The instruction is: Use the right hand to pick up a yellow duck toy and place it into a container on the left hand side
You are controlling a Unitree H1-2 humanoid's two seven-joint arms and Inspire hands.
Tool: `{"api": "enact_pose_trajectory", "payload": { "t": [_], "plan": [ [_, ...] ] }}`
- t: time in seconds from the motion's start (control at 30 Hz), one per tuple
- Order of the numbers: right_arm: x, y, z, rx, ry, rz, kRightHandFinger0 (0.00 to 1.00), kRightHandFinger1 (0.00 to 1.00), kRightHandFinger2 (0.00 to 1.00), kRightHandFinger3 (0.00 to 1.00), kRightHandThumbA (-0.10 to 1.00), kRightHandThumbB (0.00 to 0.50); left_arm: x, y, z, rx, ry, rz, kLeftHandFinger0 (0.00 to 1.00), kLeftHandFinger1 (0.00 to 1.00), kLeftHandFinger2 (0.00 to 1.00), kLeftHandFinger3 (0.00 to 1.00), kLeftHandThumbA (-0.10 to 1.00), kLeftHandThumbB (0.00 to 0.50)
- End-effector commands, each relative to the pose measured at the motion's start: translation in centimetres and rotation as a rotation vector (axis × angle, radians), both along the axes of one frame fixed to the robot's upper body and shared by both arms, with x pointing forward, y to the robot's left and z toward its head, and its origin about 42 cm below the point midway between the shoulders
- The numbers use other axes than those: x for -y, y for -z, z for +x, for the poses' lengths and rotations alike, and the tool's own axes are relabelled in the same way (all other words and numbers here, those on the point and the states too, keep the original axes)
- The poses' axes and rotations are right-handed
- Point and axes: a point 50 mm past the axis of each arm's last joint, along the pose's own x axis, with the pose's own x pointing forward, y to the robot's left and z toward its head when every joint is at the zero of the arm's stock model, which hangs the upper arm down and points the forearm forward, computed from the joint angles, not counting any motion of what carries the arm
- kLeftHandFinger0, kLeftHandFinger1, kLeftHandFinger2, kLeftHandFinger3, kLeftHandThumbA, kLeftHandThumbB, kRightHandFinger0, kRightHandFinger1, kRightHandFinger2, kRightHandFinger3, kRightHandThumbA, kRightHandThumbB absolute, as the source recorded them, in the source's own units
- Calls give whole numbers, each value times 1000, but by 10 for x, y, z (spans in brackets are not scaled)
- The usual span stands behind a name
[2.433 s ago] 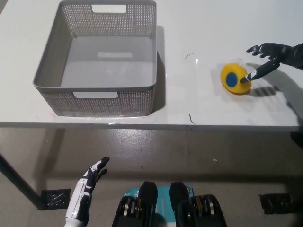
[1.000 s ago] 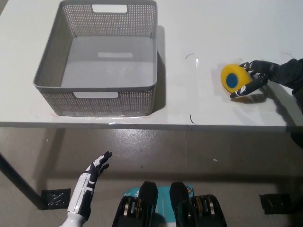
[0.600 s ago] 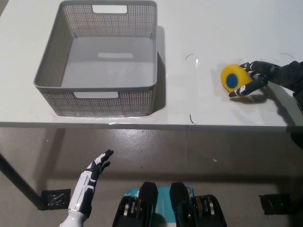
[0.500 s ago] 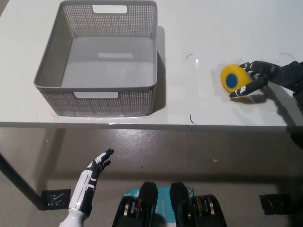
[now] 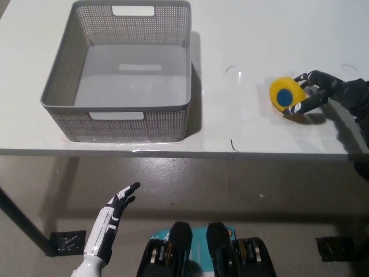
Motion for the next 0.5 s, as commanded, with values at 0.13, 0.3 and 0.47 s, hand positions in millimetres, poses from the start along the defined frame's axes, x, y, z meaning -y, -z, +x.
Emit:
{"api": "enact_pose_trajectory", "payload": {
  "t": [0.13,0.3,0.47],
  "plan": [
    [8,-37,10,399,162,103,0,75,407,558,-3,115,-1,-17,6,89,0,36,1000,1000,917,1000,933,500],
    [11,-37,9,402,178,121,0,189,558,654,16,109,-1,-16,6,89,-7,36,1000,1000,908,1000,925,500],
    [14,-38,9,412,193,141,0,193,511,615,53,125,-1,-16,6,91,-13,43,1000,1000,914,1000,929,500]
  ]
}}
